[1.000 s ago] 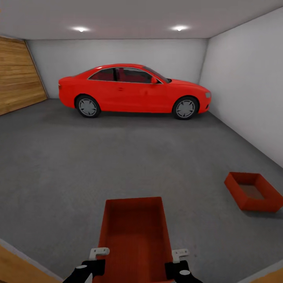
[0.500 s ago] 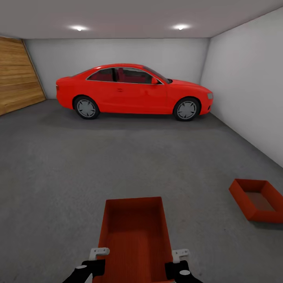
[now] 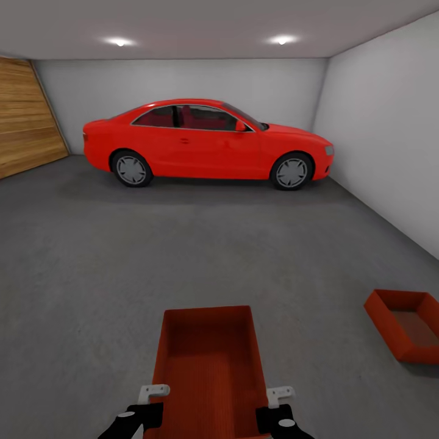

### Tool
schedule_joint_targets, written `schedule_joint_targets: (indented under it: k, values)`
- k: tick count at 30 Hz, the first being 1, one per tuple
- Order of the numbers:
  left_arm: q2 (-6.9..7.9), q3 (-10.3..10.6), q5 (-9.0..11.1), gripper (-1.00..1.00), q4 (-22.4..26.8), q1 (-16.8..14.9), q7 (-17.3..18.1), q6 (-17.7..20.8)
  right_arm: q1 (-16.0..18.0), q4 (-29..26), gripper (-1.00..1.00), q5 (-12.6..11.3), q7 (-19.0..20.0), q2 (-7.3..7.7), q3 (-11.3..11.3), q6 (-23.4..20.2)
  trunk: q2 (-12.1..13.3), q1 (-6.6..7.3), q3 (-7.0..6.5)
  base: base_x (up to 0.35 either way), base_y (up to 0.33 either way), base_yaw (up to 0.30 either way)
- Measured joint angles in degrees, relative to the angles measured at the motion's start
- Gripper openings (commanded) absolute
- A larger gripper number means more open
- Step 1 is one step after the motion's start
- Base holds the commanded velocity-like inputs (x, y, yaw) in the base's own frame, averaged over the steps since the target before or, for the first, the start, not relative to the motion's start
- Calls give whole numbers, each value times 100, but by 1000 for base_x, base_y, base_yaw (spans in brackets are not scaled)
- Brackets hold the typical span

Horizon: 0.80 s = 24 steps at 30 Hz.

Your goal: Move the two storage containers from the living room to the garage. In the garage, place one container on the floor and stack the other container on top of it (either order is fine).

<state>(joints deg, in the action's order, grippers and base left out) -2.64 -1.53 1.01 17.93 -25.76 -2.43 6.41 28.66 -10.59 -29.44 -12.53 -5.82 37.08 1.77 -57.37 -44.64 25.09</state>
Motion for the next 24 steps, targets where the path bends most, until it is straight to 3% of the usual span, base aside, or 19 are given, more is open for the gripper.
schedule_joint_targets:
  k: [24]
  values:
    - [2, 2, 3, -100, -17, 0, 1, 0, -2, 16, -100, -2, 2, -6, 1, -1, 0, 0, 0, 324, 0, 0]
